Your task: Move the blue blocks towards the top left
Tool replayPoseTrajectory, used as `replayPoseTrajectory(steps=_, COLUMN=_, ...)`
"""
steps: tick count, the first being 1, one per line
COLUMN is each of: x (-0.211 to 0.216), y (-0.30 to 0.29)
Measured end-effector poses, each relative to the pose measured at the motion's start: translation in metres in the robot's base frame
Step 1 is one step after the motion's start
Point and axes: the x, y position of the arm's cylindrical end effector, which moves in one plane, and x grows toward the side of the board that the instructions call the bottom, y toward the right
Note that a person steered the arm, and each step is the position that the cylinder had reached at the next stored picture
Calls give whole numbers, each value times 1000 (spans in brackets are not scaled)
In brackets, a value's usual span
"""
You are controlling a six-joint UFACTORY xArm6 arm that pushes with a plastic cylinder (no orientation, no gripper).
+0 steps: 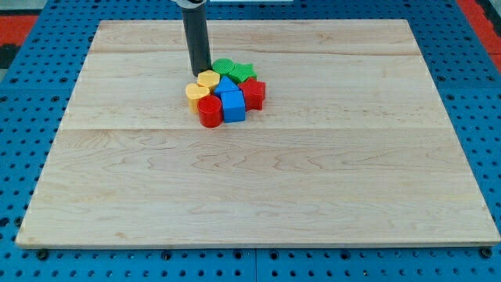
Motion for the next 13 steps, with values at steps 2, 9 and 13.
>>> replayPoseTrajectory(steps=2, x=0, y=-2)
replayPoseTrajectory(steps=9, x=-49, y=30)
replayPoseTrajectory(steps=13, x=-13, y=-54)
